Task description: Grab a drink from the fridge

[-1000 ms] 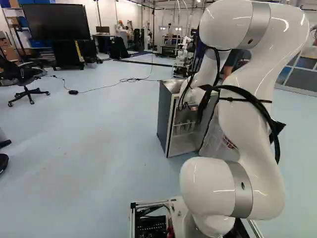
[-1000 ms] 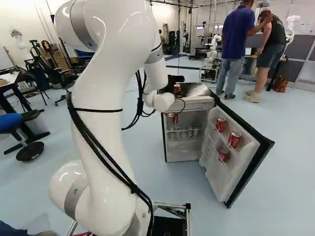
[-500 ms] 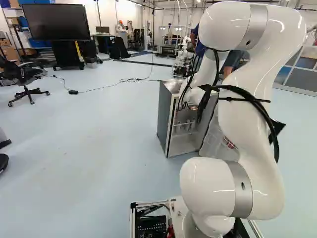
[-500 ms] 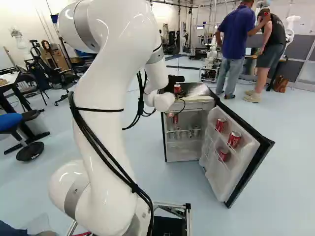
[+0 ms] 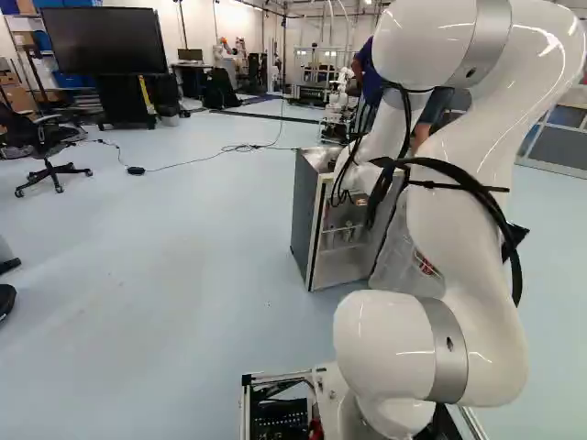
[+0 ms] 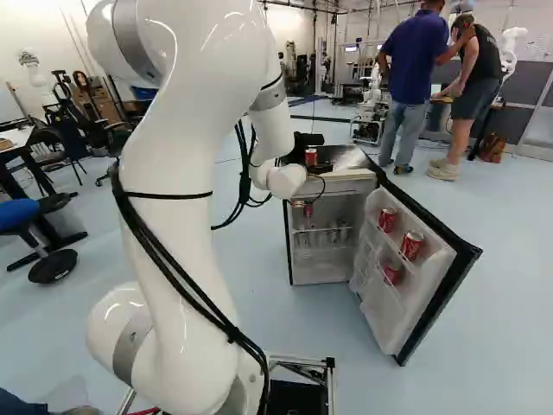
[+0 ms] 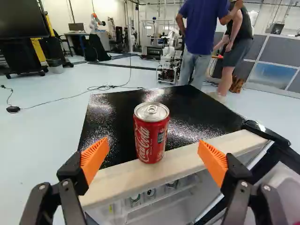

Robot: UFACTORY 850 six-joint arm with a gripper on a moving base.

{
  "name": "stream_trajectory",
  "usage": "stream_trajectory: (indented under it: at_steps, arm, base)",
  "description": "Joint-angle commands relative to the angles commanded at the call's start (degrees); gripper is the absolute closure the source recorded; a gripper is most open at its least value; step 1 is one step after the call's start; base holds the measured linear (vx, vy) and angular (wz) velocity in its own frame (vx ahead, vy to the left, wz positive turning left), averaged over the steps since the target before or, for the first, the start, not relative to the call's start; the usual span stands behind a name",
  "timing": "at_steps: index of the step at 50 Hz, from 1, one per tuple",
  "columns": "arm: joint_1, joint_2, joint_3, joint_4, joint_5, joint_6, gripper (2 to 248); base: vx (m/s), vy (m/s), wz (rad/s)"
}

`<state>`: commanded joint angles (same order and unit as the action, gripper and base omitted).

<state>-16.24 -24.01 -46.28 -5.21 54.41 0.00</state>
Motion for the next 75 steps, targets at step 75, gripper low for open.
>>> stream_trajectory:
  at_steps: [75]
  arm:
    - [-10.97,9.19,0.62,0.89,-5.27,0.0,3]
  base:
    - [0.0,0.0,0.0]
